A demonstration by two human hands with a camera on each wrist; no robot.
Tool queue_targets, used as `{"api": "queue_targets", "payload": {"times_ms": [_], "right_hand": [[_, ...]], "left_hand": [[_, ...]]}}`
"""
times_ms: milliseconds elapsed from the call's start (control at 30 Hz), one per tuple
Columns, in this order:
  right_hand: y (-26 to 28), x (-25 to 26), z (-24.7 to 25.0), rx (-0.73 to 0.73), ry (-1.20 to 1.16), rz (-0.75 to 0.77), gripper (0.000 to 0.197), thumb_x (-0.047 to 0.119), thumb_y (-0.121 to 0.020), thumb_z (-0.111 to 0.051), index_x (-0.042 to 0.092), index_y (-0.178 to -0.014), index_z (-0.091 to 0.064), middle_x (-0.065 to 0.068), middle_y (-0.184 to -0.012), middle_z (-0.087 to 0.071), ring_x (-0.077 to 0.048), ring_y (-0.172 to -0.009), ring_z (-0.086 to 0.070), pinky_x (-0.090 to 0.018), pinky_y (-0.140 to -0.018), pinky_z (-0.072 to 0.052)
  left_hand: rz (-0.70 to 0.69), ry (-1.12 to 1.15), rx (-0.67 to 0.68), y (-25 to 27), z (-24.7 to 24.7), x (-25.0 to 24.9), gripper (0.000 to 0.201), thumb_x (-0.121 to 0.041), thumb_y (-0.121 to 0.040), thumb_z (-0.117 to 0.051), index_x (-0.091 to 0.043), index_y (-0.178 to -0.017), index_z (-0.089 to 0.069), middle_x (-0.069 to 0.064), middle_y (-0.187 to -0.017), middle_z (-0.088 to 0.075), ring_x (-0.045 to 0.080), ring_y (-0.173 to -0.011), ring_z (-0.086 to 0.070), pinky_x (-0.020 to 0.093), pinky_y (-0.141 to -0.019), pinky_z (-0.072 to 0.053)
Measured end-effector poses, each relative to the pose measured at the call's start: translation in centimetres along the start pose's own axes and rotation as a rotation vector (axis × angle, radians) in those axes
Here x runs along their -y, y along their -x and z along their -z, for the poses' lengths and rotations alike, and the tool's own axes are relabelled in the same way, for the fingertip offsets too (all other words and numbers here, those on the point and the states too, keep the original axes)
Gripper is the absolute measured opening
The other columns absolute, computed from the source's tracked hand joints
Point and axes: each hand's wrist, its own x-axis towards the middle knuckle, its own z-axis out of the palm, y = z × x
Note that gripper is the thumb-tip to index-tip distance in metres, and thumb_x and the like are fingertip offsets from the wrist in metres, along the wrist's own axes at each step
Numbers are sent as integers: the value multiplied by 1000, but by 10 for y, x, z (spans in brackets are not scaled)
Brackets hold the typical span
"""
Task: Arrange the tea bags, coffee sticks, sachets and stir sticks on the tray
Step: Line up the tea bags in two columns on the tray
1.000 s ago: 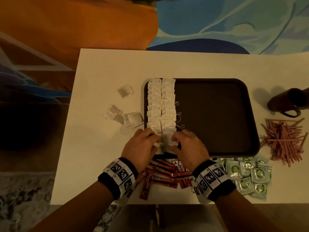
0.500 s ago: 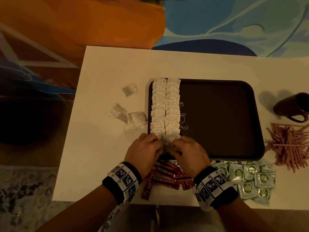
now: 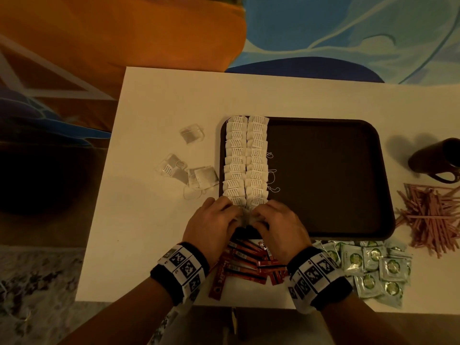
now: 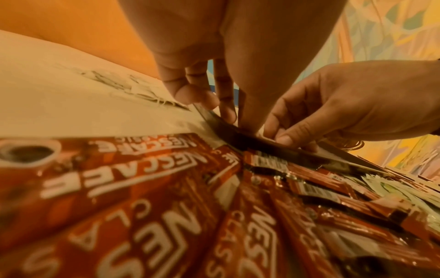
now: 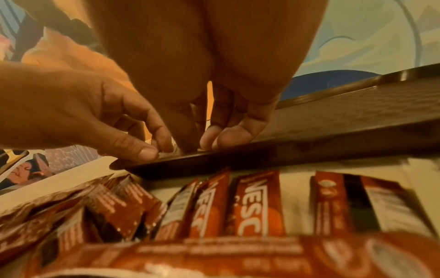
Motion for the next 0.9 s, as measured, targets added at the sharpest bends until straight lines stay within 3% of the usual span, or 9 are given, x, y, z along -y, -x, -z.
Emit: {"api": "queue_targets", "payload": {"times_ms": [500, 700, 900], "right_hand": [[-16, -1, 6, -21, -10, 28, 16, 15, -92, -70, 20, -107, -69, 3, -113, -58, -18, -105, -58, -36, -86, -56], [-18, -2, 8, -37, -21, 26, 17, 15, -93, -71, 21, -109, -70, 4, -116, -58, -16, -108, -57, -29, -89, -52], [-22, -4, 6, -63, -30, 45, 18, 15, -91, -74, 23, -107, -70, 6, -113, -57, -15, -107, -58, -32, -88, -56]], "left_hand": [[27, -21, -50, -15, -1, 3, 15, -21, -93, -69, -20, -108, -70, -2, -114, -60, 25, -96, -55, 39, -72, -54], [29, -26, -52, -15, -3, 6, 16, -20, -92, -70, -19, -108, -70, -1, -114, -60, 26, -99, -56, 42, -74, -55], [44, -23, -50, -17, -3, 5, 18, -23, -93, -68, -19, -110, -70, -1, -116, -60, 25, -101, -56, 42, -76, -56]]}}
